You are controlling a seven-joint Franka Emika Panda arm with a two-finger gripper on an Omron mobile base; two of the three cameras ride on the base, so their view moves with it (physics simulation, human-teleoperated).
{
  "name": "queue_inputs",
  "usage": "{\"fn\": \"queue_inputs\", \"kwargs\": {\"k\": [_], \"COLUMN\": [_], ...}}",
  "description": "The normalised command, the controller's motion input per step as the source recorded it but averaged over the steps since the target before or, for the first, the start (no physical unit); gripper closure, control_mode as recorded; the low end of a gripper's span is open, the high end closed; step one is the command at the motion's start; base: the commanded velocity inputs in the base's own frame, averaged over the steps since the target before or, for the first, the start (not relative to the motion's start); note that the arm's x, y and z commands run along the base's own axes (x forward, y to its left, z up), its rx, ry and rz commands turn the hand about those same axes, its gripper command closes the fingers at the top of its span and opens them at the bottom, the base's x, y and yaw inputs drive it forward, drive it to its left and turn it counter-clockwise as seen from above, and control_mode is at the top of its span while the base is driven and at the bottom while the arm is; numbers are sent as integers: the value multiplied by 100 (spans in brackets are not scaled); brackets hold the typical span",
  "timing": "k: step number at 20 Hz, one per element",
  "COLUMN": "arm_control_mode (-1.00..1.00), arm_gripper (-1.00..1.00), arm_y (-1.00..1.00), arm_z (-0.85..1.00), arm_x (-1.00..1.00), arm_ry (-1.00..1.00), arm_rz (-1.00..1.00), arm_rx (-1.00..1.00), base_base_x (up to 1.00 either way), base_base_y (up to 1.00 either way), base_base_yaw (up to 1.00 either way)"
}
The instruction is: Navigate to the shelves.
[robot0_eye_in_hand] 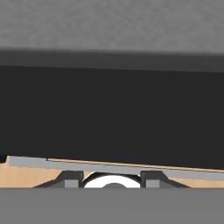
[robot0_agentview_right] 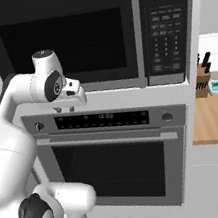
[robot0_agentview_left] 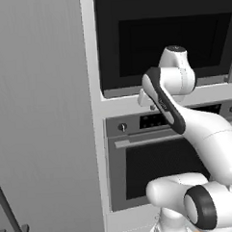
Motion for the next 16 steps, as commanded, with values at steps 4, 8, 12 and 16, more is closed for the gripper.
{"fn": "queue_inputs", "kwargs": {"k": [4, 8, 12, 16], "arm_control_mode": [100, 100, 100, 100], "arm_gripper": [-100, -100, -100, -100], "arm_y": [0, 0, 0, 0], "arm_z": [0, 0, 0, 0], "arm_x": [0, 0, 0, 0], "arm_ry": [0, 0, 0, 0], "arm_rz": [0, 0, 0, 0], "arm_rx": [0, 0, 0, 0], "base_base_x": [0, -30, -51, 0], "base_base_y": [0, 0, 0, 0], "base_base_yaw": [0, 0, 0, 0]}}
